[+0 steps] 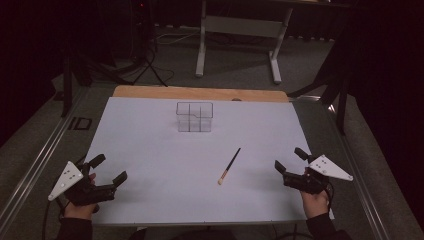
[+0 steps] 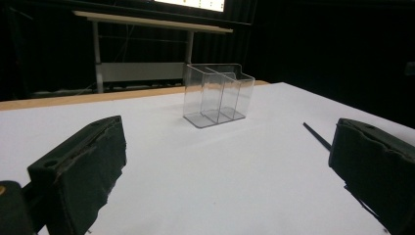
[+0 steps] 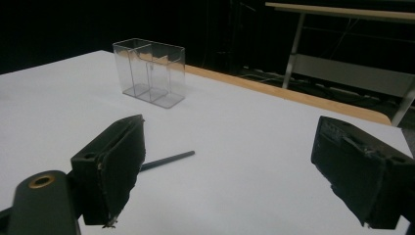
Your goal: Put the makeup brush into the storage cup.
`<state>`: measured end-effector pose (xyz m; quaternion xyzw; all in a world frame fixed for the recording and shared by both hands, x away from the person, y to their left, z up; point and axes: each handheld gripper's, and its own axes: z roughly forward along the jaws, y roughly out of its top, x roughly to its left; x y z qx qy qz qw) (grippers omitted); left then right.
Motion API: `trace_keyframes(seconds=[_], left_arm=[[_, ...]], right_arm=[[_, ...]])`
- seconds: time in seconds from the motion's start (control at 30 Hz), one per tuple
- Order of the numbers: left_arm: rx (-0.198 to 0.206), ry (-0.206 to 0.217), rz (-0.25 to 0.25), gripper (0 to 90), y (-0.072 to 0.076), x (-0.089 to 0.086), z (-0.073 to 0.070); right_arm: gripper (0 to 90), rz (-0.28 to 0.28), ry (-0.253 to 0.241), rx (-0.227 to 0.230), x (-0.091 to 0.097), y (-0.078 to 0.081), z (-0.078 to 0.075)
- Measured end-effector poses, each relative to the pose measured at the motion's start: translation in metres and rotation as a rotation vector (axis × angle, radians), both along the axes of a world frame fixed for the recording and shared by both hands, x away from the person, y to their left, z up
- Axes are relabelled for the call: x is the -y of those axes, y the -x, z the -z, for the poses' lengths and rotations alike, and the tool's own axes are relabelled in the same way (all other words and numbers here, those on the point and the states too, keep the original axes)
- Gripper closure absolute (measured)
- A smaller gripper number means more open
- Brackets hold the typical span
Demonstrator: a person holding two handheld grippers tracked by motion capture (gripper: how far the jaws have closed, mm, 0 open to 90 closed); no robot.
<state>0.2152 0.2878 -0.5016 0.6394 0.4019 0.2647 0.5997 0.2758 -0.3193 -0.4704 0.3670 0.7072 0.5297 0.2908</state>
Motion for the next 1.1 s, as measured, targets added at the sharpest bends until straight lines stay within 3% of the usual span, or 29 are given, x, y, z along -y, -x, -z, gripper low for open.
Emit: trace_keyframes(seconds=[0.2, 0.37, 0.47, 0.67, 0.73, 0.8, 0.87, 1.1], left_arm=[[0.005, 0.003, -0.005, 0.8, 0.000, -0.001, -0.001], [0.005, 0.003, -0.008, 0.9, 0.001, 0.000, -0.001], [0.000, 0.010, -0.007, 0.9, 0.001, -0.001, -0.001], [0.004, 0.010, -0.013, 0.9, 0.001, 0.000, -0.002], [-0.003, 0.009, -0.007, 0.9, 0.000, 0.000, -0.001], [-0.005, 0.005, 0.002, 0.9, -0.001, 0.001, 0.000], [-0.008, 0.011, 0.003, 0.9, -0.001, 0.001, 0.000], [-0.006, 0.021, 0.008, 0.9, 0.000, 0.001, -0.001]], right_arm=[[11.7, -0.005, 0.029, 0.010, -0.002, 0.003, -0.002], [11.3, -0.025, 0.064, -0.009, -0.007, 0.003, -0.002], [11.2, -0.018, 0.045, -0.016, -0.011, 0.006, -0.004], [10.8, 0.013, 0.071, -0.020, -0.026, 0.011, -0.016], [10.7, 0.006, 0.080, -0.052, -0.032, 0.010, -0.021], [10.7, 0.032, 0.120, -0.063, -0.039, 0.012, -0.023], [10.4, 0.028, 0.147, -0.107, -0.048, 0.011, -0.025], [10.4, 0.011, 0.164, -0.173, -0.071, 0.005, -0.048]])
